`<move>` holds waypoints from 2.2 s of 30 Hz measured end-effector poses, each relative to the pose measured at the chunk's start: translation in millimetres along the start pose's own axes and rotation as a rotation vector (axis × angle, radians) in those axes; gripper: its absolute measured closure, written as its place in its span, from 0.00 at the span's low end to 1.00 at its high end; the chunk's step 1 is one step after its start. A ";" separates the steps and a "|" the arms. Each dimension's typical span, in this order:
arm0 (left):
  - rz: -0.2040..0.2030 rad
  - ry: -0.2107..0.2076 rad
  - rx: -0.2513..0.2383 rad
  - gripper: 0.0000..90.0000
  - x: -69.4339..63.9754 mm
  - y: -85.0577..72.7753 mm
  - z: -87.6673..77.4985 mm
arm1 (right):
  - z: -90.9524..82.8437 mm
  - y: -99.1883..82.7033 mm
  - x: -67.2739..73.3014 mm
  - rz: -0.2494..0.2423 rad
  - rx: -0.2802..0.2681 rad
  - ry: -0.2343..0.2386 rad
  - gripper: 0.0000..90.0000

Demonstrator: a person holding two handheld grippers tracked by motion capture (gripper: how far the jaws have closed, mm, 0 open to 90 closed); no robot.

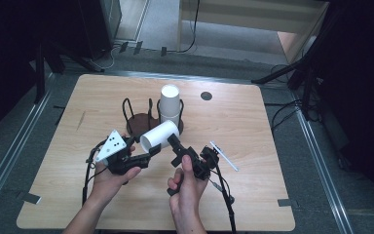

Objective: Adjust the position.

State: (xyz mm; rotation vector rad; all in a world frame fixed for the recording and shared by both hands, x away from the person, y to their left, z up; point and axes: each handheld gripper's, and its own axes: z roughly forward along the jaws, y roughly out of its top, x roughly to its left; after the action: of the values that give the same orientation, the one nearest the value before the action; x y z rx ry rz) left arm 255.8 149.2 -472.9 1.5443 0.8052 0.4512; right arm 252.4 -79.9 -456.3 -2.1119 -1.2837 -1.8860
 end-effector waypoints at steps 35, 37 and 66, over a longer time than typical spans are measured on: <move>0.054 -0.008 -0.005 0.39 -6.2 -2.0 3.1 | 32.1 0.8 -18.4 0.615 0.171 0.112 0.02; 0.056 -0.009 -0.004 0.39 -6.3 -2.0 3.2 | 33.7 0.0 -18.8 0.623 0.181 0.119 0.04; 0.047 -0.028 0.012 0.36 -5.2 -0.9 3.2 | 40.8 -3.5 -17.4 0.631 0.182 0.157 0.27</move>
State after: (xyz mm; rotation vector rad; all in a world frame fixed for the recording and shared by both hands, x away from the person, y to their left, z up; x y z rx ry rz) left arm 254.3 143.3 -473.4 1.5803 0.7526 0.4586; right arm 284.9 -65.7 -483.3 -1.9166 -0.6179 -1.5499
